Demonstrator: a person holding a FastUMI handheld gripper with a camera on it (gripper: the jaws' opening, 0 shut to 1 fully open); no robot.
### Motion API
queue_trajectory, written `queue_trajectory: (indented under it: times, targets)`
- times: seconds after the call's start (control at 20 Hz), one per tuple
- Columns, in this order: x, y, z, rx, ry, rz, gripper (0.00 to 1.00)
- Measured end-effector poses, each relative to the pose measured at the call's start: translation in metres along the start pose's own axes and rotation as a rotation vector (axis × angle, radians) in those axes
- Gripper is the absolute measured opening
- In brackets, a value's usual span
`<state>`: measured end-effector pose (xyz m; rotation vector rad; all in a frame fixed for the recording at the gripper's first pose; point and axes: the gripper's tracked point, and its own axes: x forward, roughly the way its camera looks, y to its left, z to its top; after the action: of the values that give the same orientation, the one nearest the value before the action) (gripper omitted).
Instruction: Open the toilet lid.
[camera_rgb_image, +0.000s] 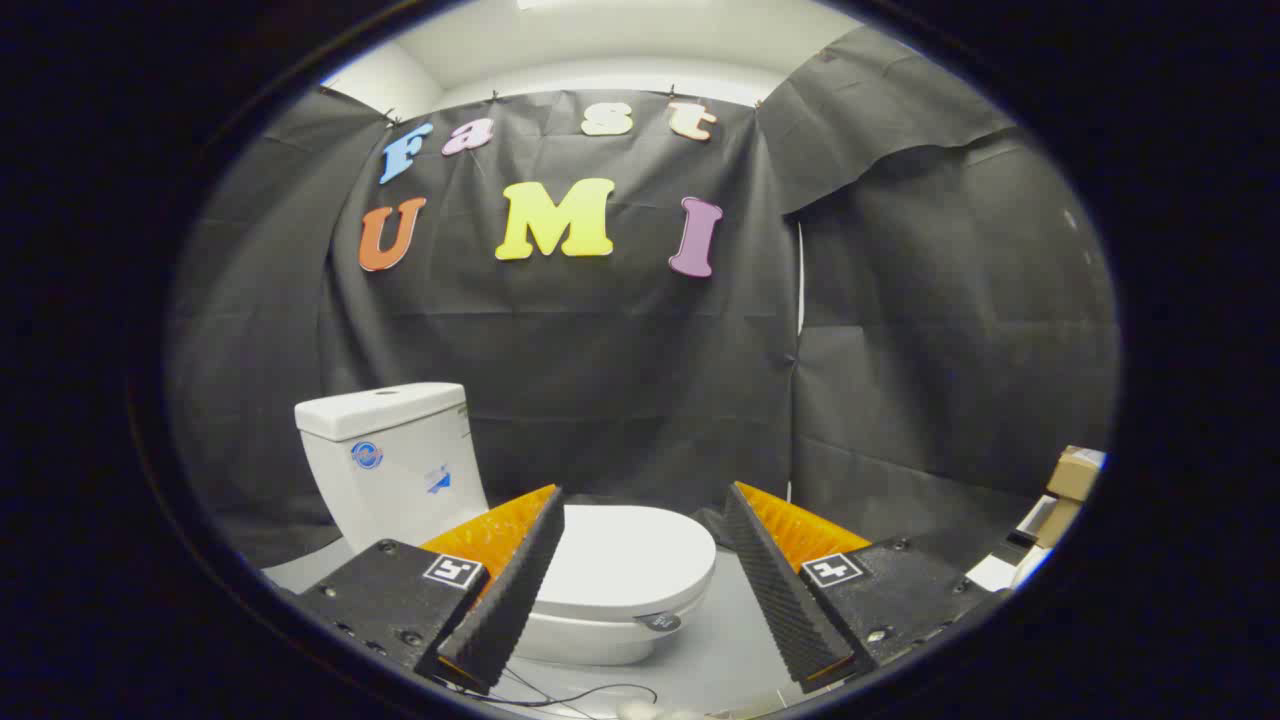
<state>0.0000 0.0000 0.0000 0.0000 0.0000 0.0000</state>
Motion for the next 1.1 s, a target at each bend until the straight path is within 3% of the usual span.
queue_trajectory:
  times: [1.1]
  targets:
    - [0.004, 0.015, -0.003, -0.014, 0.011, 0.039, 1.00]
